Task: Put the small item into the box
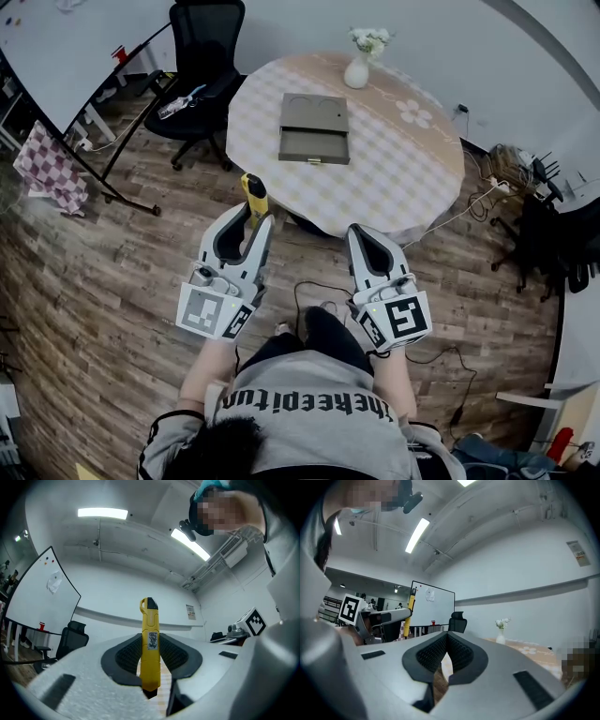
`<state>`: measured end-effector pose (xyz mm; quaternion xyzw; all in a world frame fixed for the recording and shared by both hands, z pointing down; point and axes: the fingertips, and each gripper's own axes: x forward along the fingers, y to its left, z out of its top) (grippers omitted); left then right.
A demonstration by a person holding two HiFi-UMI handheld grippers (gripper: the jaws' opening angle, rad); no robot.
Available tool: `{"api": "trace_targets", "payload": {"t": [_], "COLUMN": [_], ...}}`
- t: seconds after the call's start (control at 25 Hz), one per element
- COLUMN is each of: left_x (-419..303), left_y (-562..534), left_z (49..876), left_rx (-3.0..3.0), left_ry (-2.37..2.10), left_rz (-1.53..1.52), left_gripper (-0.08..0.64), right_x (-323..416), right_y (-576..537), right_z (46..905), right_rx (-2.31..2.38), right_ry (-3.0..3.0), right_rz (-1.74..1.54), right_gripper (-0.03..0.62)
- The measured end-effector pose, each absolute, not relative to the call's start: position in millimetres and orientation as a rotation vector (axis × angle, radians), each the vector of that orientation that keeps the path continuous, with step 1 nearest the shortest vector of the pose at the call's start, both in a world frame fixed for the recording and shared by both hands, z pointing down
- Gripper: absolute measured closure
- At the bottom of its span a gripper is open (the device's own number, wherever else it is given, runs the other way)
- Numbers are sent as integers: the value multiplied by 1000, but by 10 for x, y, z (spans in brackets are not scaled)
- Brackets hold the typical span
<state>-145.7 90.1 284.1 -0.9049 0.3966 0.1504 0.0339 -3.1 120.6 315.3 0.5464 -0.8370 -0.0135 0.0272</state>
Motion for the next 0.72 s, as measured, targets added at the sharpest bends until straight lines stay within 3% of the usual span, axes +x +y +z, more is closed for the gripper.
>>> {"api": "trace_targets", "payload": {"t": [0.72], "left_x": [-1196], "left_y": [131], "left_z": [2832], "left_rx": [-2779], "left_ry": [1249], "left_rz": [447], "left_gripper": [437], "right_x": [167], "right_y": [303], "right_z": [3119], "right_rx": [1628], "right_ry": [-2640], "right_rz": [-24], "right_gripper": [586]}}
